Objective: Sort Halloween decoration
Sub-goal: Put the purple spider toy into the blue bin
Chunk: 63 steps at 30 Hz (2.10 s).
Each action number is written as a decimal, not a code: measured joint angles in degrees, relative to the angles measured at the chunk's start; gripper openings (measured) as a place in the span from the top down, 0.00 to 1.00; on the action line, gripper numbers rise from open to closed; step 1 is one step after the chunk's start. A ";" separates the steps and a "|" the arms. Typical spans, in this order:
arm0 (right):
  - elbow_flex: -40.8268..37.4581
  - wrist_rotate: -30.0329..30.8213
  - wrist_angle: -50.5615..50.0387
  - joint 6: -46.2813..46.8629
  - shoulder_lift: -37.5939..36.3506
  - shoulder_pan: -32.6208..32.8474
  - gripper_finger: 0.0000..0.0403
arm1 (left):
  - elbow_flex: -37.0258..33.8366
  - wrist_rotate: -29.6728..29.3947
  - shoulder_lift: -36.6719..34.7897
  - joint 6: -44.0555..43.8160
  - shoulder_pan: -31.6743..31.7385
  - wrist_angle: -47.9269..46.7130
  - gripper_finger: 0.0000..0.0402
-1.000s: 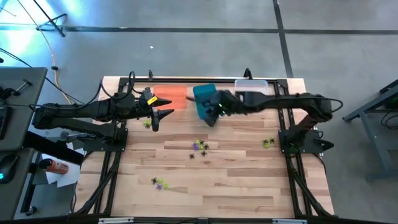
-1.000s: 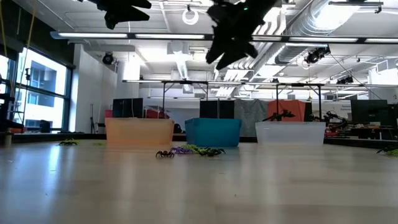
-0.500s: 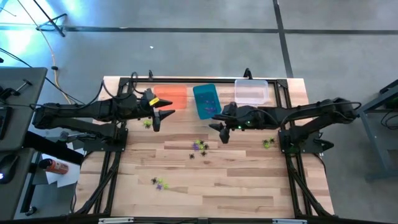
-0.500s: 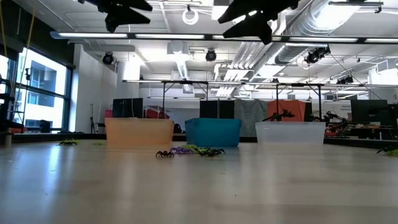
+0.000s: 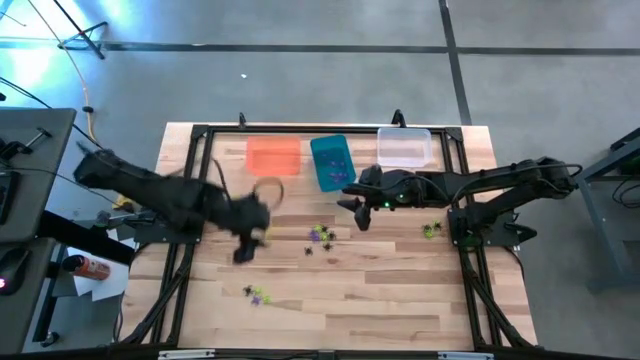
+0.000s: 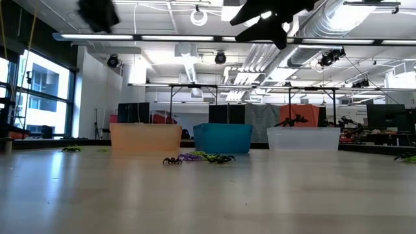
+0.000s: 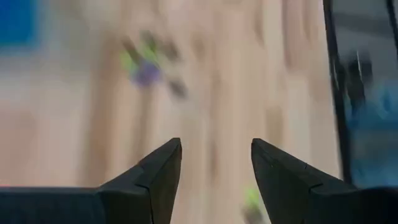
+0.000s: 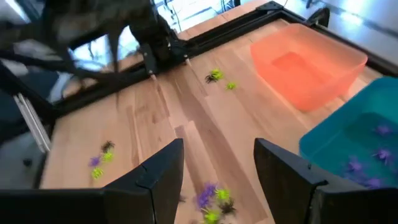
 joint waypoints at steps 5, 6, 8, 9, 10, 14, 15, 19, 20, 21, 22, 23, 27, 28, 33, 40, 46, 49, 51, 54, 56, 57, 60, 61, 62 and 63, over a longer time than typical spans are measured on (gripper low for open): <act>0.00 0.17 1.45 8.40 0.00 0.36 0.52 | -3.84 -1.44 2.49 -6.67 -14.95 -0.14 0.54; 0.00 0.50 1.61 9.50 0.00 0.54 0.52 | -5.36 -3.10 2.72 -8.21 -17.91 2.21 0.54; 0.00 1.95 1.58 11.62 0.00 0.81 0.52 | -8.46 -7.32 3.27 -10.44 -23.43 8.52 0.54; 0.00 2.68 1.61 12.59 0.00 0.83 0.52 | -9.77 -10.05 3.58 -10.37 -25.91 10.75 0.54; 0.00 3.06 1.61 13.55 0.00 0.83 0.52 | -10.94 -12.77 4.32 -9.64 -28.16 12.66 0.54; 0.00 5.87 1.68 17.01 0.02 0.81 0.52 | -12.28 -20.38 9.64 -1.74 -33.24 15.51 0.54; 0.00 6.58 1.64 17.32 0.04 0.80 0.52 | -12.08 -20.55 11.33 -0.01 -33.69 16.40 0.54; 0.00 7.72 1.29 17.90 0.11 0.63 0.52 | -10.31 -16.40 18.55 3.70 -34.33 18.99 0.54; 0.00 7.72 1.26 17.92 0.11 0.66 0.52 | -9.73 -15.79 20.23 4.16 -34.38 19.38 0.54; 0.00 7.72 1.22 17.90 0.11 0.66 0.52 | -9.25 -15.48 21.80 4.16 -34.42 19.41 0.54; 0.00 7.72 1.04 17.90 0.11 0.66 0.52 | -8.87 -15.16 23.43 3.72 -34.44 20.02 0.54; 0.00 7.71 0.67 17.90 0.11 0.66 0.52 | -8.74 -15.01 24.89 2.93 -34.44 20.98 0.54; 0.02 7.63 -2.02 17.48 0.11 0.66 0.52 | -8.71 -14.49 29.17 -3.61 -34.42 22.82 0.54; 0.02 7.60 -2.89 17.48 0.11 0.66 0.52 | -8.72 -14.45 29.95 -5.21 -34.42 22.68 0.54; 0.02 7.50 -7.82 17.48 0.13 0.66 0.52 | -8.68 -13.89 32.39 -8.92 -34.72 23.71 0.54; 0.01 7.46 -9.36 17.46 0.13 0.66 0.52 | -8.48 -14.18 33.73 -8.90 -34.74 23.29 0.63; 0.02 7.45 -9.45 16.44 0.13 0.66 0.52 | -8.53 -13.99 33.82 -10.59 -34.54 22.81 0.89; 0.02 7.46 -9.45 16.39 0.15 0.66 0.52 | -8.59 -14.05 33.21 -13.21 -34.38 22.74 0.98; 0.02 7.46 -9.47 16.39 0.15 0.66 0.52 | -8.70 -14.21 32.26 -14.92 -34.33 22.74 0.97; 0.02 7.59 -9.47 16.39 0.15 0.66 0.52 | -8.93 -14.00 30.46 -16.16 -34.33 21.26 0.96; 0.02 7.66 -9.49 16.33 0.15 0.66 0.52 | -8.94 -13.83 29.14 -16.23 -34.33 21.21 0.97; 0.02 7.68 -9.49 15.95 0.17 0.66 0.52 | -8.92 -13.83 28.53 -16.23 -34.33 21.03 0.98; 0.02 7.70 -9.49 15.49 0.17 0.66 0.52 | -8.90 -13.18 27.65 -16.25 -34.33 20.29 1.00; 0.02 7.70 -9.49 15.49 0.17 0.66 0.52 | -8.90 -13.16 27.33 -16.26 -34.33 20.31 1.00; 0.02 7.70 -9.49 15.49 0.17 0.66 0.52 | -8.90 -12.92 27.00 -16.28 -34.33 20.46 1.00; 0.02 7.70 -9.49 15.49 0.17 0.66 0.52 | -8.87 -12.66 26.66 -16.28 -34.33 20.49 1.00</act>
